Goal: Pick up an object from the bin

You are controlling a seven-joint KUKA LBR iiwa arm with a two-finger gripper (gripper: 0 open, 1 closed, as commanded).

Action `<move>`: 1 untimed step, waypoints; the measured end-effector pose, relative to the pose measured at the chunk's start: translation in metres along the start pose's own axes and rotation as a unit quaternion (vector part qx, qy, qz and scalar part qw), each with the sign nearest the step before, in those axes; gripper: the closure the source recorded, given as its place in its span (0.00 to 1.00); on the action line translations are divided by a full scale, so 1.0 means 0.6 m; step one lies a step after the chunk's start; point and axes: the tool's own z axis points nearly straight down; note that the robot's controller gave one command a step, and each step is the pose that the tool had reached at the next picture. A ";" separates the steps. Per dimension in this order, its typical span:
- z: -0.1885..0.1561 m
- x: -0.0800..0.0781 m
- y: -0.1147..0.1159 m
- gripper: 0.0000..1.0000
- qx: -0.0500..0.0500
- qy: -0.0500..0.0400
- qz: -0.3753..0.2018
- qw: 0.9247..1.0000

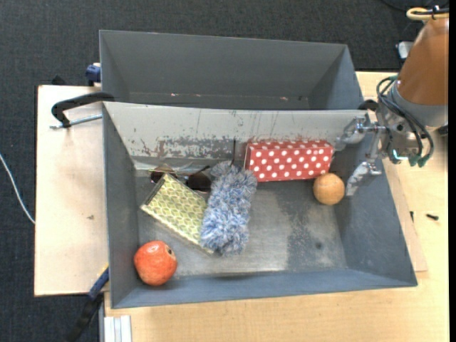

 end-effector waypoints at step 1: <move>-0.008 -0.003 0.001 0.00 0.001 -0.004 -0.001 1.000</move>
Offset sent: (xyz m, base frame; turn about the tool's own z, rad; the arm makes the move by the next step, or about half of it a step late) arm 0.0168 -0.0138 -0.1568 -0.1416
